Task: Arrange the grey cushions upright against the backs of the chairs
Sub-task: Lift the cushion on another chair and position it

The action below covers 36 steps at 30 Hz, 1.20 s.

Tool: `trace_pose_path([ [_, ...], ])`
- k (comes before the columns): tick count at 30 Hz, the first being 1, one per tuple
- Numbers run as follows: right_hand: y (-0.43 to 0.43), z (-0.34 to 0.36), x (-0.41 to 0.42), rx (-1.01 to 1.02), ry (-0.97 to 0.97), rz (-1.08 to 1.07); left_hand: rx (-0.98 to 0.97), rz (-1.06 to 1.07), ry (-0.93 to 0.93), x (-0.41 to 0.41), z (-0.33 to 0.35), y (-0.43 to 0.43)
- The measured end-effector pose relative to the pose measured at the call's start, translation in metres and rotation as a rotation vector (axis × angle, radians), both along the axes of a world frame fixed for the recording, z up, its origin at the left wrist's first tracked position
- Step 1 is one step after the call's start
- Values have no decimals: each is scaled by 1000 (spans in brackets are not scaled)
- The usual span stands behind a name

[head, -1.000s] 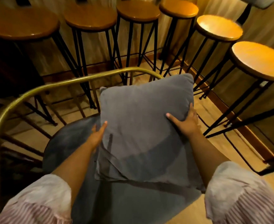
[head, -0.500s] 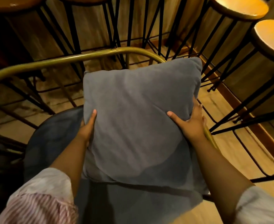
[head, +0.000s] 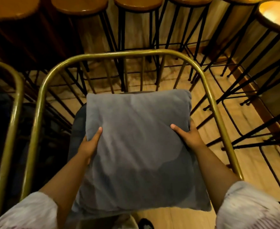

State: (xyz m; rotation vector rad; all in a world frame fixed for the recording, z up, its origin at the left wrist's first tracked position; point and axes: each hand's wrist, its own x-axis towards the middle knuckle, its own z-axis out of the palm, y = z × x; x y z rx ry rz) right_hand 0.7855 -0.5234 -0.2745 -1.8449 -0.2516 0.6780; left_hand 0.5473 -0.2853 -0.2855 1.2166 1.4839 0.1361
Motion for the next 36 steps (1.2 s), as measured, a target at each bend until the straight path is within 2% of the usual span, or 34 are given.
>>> trace_pose_path([
  [7, 7, -39, -2, -148, 13, 125, -36, -74, 83, -35, -35, -12],
  [10, 13, -58, 4, -280, 62, 209, -25, -108, 57, -38, -48, -13],
  [14, 9, -81, 11, -393, 125, 157, -24, -167, 110, -34, -55, -13],
  [17, 12, -91, 8, -471, 36, 77, -28, -183, 156, -32, -53, -16],
  [19, 16, -89, -4, -635, -105, 54, -18, -208, 147, -37, -48, -17],
  [22, 23, -72, -30, -864, -215, 181, 2, -281, 75, -52, -26, -24],
  [24, 32, -43, -52, -867, -216, 301, 18, -286, 23, -67, 7, -33],
  [29, 84, 47, -118, -693, -342, 704, 161, -195, -4, -126, 91, -45],
  [36, 178, 112, -230, -542, -467, 974, 372, 73, -14, -245, 175, 7],
])
